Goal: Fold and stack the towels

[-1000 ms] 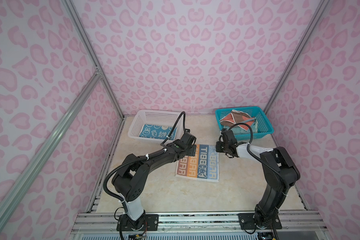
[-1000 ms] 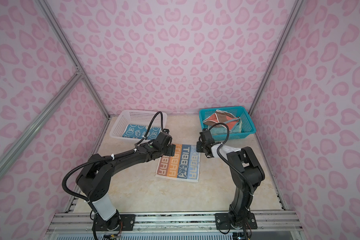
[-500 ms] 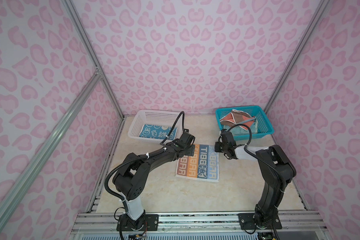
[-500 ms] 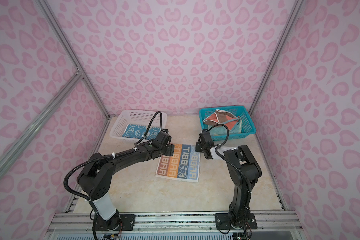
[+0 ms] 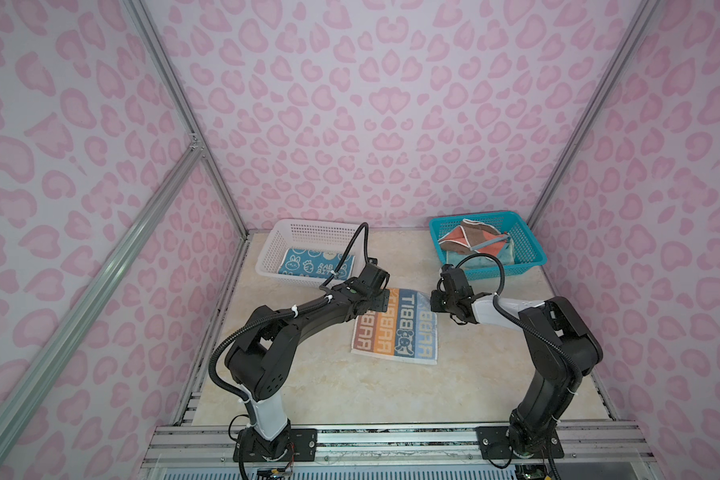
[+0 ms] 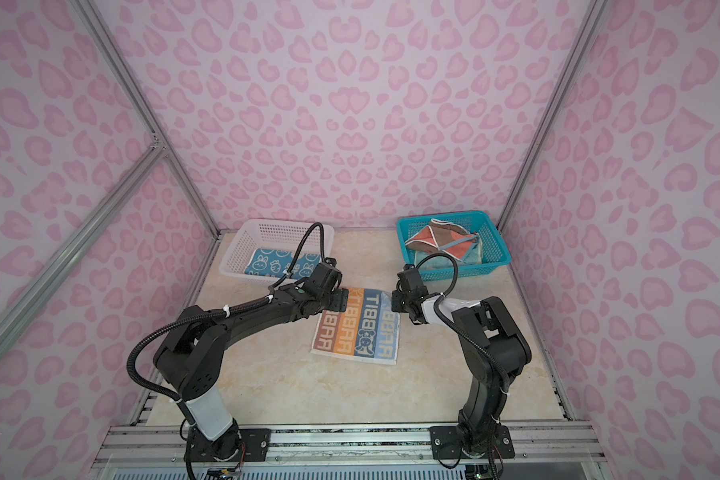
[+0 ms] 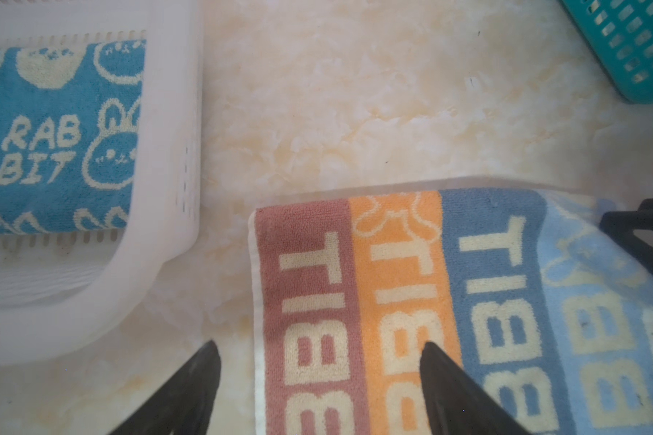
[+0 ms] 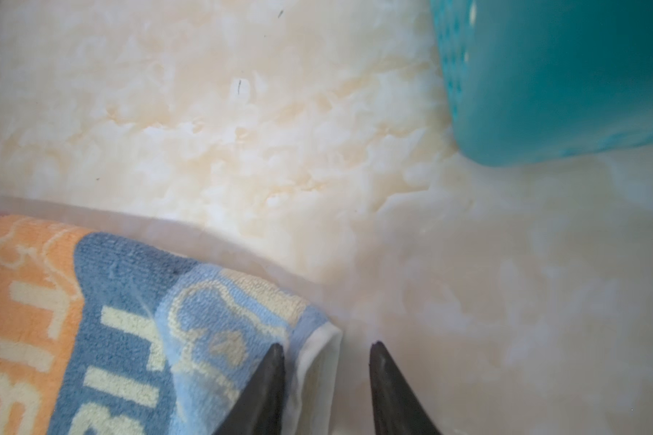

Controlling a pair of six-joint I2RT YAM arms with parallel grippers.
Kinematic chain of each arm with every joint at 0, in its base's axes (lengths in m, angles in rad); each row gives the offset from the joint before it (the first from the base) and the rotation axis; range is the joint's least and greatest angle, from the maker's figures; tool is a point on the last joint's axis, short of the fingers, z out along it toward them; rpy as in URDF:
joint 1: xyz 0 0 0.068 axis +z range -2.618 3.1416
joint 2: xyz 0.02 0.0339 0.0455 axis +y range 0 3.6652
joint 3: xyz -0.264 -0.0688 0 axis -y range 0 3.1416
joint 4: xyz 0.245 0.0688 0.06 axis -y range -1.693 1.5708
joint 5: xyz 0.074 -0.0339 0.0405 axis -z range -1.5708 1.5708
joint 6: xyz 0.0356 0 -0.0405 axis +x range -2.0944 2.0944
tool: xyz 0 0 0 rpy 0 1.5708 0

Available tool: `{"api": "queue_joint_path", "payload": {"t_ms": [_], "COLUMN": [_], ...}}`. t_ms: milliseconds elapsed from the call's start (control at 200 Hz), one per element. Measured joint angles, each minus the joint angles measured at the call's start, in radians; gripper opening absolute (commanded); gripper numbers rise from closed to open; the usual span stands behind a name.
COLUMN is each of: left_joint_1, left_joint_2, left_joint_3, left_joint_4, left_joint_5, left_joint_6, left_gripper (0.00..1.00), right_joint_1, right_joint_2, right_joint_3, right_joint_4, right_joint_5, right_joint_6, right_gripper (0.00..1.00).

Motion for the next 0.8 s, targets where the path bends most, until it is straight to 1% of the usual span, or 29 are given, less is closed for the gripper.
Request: {"api": "queue_joint_path", "payload": {"t_ms": [150, 365, 475, 555, 595, 700, 800], "left_joint_1": [0.000, 0.000, 0.001, 0.001, 0.001, 0.001, 0.001], "left_joint_2": [-0.011, -0.017, -0.020, -0.020, -0.020, -0.019, -0.011], "left_joint_3": [-0.017, -0.030, -0.031, -0.031, -0.031, -0.022, 0.000], "left_joint_4": [0.001, 0.003, 0.002, 0.002, 0.002, -0.003, -0.007], "left_joint_5": [0.000, 0.000, 0.000, 0.000, 0.000, 0.009, 0.026], "left_joint_6": [0.000, -0.001, -0.001, 0.000, 0.000, 0.011, 0.026], "left_gripper": [0.85, 0.85, 0.85, 0.85, 0.85, 0.86, 0.89], "right_joint_1": [0.012, 0.023, 0.028, 0.031, 0.032, 0.034, 0.033], "right_joint_2": [0.005, 0.062, 0.077, 0.083, 0.084, 0.080, 0.041], "right_joint_3": [0.039, 0.057, 0.068, 0.069, 0.069, 0.054, -0.004], "right_joint_4": [-0.028, -0.039, -0.033, -0.025, -0.020, 0.000, 0.020], "right_joint_5": [0.016, 0.024, 0.032, 0.045, 0.045, 0.053, 0.070], "right_joint_6": [-0.011, -0.016, -0.016, -0.016, -0.013, -0.008, -0.008], "right_gripper": [0.36, 0.27, 0.18, 0.05, 0.00, 0.00, 0.00]}}
